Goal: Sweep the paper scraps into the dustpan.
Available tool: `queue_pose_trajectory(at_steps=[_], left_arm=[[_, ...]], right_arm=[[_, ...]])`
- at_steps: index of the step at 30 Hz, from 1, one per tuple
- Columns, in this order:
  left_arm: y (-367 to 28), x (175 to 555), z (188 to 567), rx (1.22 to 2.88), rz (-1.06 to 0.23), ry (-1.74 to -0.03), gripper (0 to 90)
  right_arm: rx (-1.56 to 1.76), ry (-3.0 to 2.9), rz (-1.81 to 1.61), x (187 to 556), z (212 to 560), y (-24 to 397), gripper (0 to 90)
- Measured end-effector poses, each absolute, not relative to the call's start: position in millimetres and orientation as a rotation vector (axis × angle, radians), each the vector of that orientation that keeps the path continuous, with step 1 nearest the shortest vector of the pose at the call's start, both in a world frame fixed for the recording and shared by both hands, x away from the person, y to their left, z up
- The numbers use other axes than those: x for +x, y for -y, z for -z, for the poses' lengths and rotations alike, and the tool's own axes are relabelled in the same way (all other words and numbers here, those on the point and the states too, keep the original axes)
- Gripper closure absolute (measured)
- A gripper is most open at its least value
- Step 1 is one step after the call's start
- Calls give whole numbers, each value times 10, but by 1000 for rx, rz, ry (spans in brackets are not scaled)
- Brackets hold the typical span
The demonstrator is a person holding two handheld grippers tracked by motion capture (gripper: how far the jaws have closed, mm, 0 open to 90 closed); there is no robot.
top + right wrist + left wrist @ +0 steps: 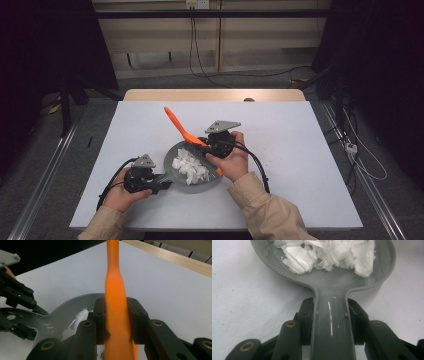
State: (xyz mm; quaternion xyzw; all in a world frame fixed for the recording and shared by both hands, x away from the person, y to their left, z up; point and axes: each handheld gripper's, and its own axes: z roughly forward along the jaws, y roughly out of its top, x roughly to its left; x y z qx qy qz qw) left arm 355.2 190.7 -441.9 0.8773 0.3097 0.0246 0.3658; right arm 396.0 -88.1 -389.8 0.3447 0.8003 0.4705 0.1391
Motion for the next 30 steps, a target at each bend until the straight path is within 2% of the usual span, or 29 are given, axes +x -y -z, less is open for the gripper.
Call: queue_pose_trajectory(at_steps=[13,21,30], left_arm=[[-1908,3480,4400,2281,-37,-732,621],[-1890,3411,4384,2296,-15,-693,621],[-1814,3424,4397,2297,-9,-697,621]], right_arm=[[1046,-2240,-1338,3942,3827,1139,716],[1134,-2182,-1235,3924,4029,1407,716],[1171,-2151,-1174,3919,4203,1468,716]])
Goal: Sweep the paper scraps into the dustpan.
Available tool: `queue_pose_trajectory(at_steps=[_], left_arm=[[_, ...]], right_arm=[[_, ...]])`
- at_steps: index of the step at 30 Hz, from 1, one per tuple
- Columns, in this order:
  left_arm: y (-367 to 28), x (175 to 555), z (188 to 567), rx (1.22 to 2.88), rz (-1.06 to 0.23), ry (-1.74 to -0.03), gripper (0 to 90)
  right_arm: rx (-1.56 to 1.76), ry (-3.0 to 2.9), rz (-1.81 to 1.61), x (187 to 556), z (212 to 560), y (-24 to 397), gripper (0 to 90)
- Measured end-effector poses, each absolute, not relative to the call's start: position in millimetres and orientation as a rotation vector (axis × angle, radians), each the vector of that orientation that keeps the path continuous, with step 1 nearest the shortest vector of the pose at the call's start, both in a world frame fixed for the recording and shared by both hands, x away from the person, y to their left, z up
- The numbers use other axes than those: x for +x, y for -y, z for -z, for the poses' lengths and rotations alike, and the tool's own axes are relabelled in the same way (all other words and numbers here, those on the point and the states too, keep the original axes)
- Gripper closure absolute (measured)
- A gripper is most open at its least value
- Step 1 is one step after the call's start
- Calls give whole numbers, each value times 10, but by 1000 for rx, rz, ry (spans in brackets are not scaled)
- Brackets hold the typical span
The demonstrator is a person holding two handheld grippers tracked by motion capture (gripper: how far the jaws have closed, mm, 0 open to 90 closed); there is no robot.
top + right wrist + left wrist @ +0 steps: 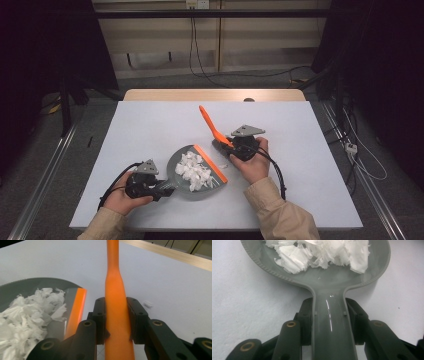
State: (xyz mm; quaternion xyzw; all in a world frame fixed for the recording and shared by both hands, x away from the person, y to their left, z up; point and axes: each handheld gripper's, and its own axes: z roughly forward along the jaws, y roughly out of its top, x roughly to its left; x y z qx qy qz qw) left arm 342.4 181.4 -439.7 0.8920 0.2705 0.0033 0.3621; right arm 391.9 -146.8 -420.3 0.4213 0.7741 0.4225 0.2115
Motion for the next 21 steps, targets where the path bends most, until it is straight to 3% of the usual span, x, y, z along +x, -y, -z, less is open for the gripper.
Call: queue_pose_trajectory(at_steps=[13,21], left_arm=[[-1716,3451,4397,2298,-14,-713,621],[-1688,3449,4396,2293,-34,-735,621]], right_arm=[[1121,-2216,-1360,3772,4054,1136,716],[1114,-2157,-1383,3813,3878,1227,716]])
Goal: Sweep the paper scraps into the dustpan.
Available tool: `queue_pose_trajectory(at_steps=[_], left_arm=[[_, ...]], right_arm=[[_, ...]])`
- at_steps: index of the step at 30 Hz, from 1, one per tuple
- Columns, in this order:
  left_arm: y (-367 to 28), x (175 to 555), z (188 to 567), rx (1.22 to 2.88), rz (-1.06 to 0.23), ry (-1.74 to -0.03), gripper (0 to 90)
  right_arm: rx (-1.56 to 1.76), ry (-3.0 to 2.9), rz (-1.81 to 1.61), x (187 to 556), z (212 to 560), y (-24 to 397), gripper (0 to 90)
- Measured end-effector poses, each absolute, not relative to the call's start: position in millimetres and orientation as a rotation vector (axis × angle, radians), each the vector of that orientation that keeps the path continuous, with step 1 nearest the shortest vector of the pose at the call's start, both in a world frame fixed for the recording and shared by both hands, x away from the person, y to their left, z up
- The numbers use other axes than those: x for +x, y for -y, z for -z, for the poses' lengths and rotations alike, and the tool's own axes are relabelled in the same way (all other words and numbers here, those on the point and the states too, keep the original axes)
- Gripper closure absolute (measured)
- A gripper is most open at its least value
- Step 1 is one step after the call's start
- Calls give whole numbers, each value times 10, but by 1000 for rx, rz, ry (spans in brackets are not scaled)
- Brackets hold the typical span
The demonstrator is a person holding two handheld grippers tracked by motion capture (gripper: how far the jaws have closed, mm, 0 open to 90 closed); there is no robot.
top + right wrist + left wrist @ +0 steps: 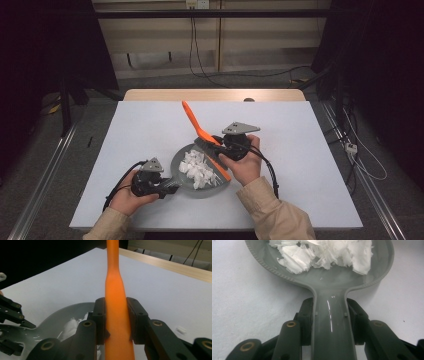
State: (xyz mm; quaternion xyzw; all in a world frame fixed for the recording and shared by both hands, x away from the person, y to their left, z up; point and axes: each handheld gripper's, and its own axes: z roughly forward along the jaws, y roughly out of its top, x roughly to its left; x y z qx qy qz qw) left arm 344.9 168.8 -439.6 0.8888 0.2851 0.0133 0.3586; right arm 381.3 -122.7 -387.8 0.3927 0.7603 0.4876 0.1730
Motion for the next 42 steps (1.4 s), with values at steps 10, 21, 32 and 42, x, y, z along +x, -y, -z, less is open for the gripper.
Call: queue_pose_trajectory(at_steps=[10,21,32,42], left_arm=[[-1734,3439,4363,2321,-10,-708,622],[-1768,3476,4378,2329,26,-704,622],[-1648,3534,4391,2305,15,-741,622],[-1538,3606,4396,2284,0,-781,622]], right_arm=[[1200,-2096,-1262,3963,3993,1586,716],[1323,-1980,-1132,4204,4115,2150,716],[1251,-2054,-1142,4042,4230,1918,716],[1198,-2141,-1327,3833,4205,1507,716]])
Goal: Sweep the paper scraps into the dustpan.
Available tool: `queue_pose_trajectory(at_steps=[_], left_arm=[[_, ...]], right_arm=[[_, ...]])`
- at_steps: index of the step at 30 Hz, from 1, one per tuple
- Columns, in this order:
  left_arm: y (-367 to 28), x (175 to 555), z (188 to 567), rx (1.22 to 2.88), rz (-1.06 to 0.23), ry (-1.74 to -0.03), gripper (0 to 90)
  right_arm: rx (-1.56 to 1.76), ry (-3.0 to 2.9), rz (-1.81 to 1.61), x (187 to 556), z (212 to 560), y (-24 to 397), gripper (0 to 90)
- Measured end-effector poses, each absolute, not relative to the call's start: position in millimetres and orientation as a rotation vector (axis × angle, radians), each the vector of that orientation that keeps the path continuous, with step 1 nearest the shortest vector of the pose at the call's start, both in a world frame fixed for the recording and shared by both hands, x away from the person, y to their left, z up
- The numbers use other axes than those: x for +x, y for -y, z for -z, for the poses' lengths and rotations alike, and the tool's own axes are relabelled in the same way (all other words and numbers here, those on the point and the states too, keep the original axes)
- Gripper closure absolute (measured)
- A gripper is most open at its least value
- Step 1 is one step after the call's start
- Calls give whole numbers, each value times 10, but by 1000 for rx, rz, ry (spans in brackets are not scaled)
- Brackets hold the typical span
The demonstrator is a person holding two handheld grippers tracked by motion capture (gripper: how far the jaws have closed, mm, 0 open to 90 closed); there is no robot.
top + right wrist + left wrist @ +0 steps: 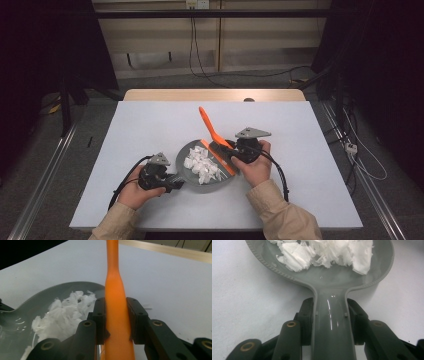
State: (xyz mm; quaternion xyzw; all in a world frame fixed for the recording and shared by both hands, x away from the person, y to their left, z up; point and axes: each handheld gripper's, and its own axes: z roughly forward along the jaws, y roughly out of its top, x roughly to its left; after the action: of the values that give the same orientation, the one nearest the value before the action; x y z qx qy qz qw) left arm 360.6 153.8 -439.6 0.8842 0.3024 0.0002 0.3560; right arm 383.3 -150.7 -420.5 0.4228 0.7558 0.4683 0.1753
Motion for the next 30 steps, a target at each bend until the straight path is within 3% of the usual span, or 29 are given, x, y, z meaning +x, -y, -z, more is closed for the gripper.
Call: queue_pose_trajectory(at_steps=[8,20,30], left_arm=[[-1537,3657,4405,2264,-14,-807,621],[-1640,3739,4390,2254,-31,-852,621],[-1618,3776,4416,2249,-20,-856,622]], right_arm=[[1222,-2091,-1450,3905,4067,1491,716],[1337,-1991,-1235,4420,4203,1813,716],[1213,-2100,-1191,4232,4238,1559,716]])
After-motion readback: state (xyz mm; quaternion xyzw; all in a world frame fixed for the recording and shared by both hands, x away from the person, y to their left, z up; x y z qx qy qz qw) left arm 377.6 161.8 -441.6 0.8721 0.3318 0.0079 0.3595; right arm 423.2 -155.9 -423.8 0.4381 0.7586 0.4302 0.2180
